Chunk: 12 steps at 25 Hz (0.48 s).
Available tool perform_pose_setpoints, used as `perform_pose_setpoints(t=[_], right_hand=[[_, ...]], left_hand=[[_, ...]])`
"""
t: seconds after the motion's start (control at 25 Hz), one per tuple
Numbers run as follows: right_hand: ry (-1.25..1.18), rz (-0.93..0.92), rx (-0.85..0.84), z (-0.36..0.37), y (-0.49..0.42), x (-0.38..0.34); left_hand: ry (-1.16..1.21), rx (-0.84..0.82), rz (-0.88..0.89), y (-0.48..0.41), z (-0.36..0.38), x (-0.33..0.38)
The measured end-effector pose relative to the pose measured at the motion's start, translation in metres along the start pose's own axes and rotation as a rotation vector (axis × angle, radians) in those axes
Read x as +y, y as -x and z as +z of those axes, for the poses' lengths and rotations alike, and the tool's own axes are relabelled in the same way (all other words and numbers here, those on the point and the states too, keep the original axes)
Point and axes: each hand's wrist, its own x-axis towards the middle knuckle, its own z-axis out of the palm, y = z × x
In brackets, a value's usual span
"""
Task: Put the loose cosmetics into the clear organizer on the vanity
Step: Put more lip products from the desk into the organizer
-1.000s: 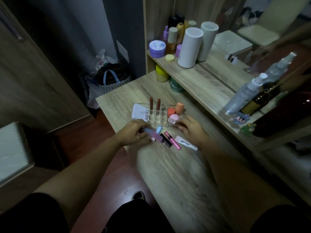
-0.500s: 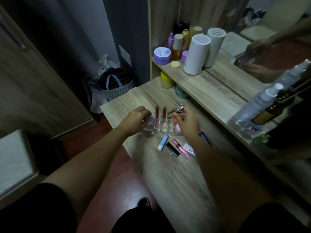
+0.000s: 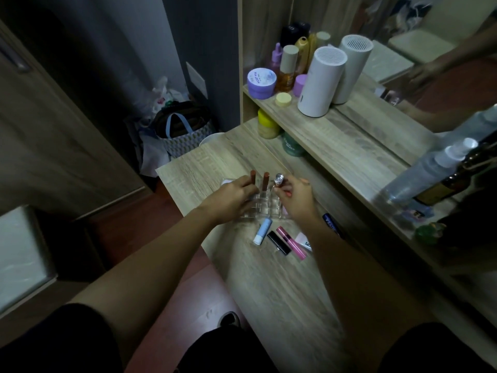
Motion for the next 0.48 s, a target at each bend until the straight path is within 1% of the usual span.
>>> perform_pose_setpoints(t=[0.12,0.2,0.36,0.48], right_hand=[[0.032,-0.007,0.025,-0.001,-0.002,0.002],[0.009,0.001,0.014,-0.003,-0.004,0.001],[-0.015,-0.021,0.004,-0.011,-0.008,-0.001],[-0.004,-0.060,0.037,-0.021,-0.008,-0.003]], left_hand=[[0.191,0.076,-0.183,-0.005,0.005,0.001],[0.251,0.123,-0.263,-0.008,0.009,0.004],[0.258,0.158,-0.327,-0.011,0.018,0.008],[0.283,0.170,-0.362,-0.010,0.019,0.007]])
